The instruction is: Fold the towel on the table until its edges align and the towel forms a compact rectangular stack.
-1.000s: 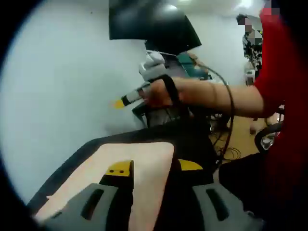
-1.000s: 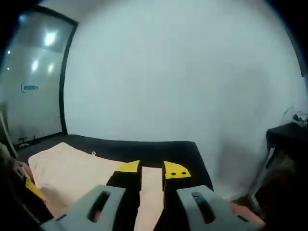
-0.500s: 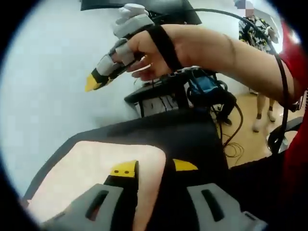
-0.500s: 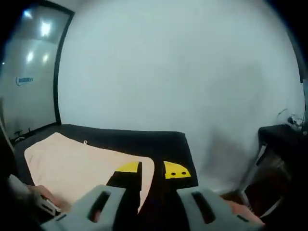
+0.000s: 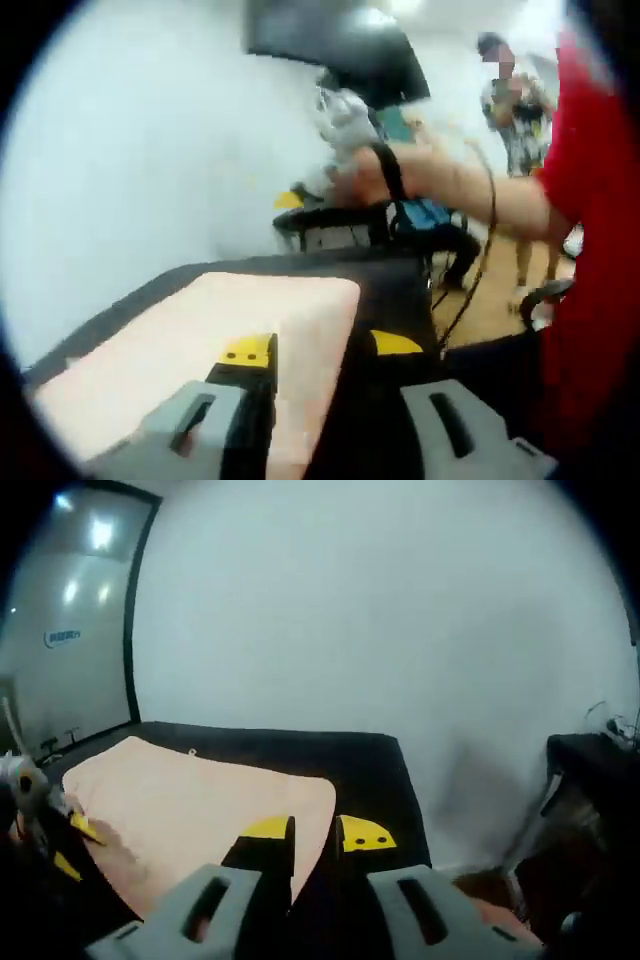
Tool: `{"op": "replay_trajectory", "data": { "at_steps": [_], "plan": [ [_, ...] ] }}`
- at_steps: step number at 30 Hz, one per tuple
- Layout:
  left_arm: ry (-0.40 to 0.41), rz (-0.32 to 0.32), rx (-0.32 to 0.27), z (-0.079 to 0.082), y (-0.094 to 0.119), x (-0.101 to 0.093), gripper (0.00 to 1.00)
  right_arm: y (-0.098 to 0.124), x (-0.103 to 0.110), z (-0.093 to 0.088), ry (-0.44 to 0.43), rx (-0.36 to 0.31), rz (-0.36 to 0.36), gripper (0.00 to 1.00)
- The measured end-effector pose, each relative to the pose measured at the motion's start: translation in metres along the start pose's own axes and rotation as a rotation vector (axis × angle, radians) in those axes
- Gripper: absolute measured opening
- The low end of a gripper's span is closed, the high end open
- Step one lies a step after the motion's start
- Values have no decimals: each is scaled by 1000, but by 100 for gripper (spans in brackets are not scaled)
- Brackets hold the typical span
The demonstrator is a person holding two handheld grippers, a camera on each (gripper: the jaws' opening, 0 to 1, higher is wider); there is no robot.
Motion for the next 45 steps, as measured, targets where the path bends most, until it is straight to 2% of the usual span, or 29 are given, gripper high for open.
{"op": "replay_trajectory", "data": {
  "at_steps": [1,3,4,7,9,11,12,14,17,19,21,22,24,26,28,29,32,36,45],
  "plan": [
    [-7,11,-29,5,33,13,33,3,6,-4,3,2,1,14],
    [-49,99,-55,11,96,35,32,10,16,-11,63,6,26,14],
    [-63,164,-40,14,136,48,32,15,22,-12,99,9,33,14],
    [-143,347,14,19,210,70,32,24,36,-4,190,-15,58,14],
    [-179,414,23,26,243,75,36,31,47,5,245,-20,57,14],
    [-206,464,37,34,266,76,36,36,56,11,355,-21,77,14],
    [-221,483,75,33,275,77,35,40,62,9,424,6,88,14],
    [-257,524,198,27,291,80,36,45,67,3,560,72,76,14],
    [-281,549,394,7,313,85,35,54,68,-6,780,124,65,17],
    [-322,559,502,-8,325,85,34,60,74,-10,827,128,92,17],
    [-340,565,597,-25,331,83,32,67,80,-16,827,130,114,17],
    [-357,567,627,-31,332,83,32,70,81,-19,834,134,121,17],
    [-381,562,732,-51,337,85,32,74,81,-27,875,162,125,15],
    [-411,571,810,-64,340,87,32,76,81,-35,913,185,130,14],
    [-438,576,864,-73,346,96,32,77,79,-42,914,200,130,14],
    [-454,564,888,-78,351,101,32,77,78,-45,912,208,129,14],
    [-469,571,896,-83,350,110,32,78,74,-52,923,230,100,15],
    [-512,560,952,-88,348,115,30,78,76,-61,916,253,114,15],
    [-531,546,983,-96,350,125,25,73,82,-72,926,280,147,15]
  ]
}}
Point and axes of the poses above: the point that each gripper's makers call its tool centre point, and the gripper's own axes: y roughly backward along the fingers, x roughly to its left, z roughly out of its top, the point moved 6 cm from there along y, roughly backward along the fingers, and after that the axes turned 8 degrees about y, right-handed, at the moved point
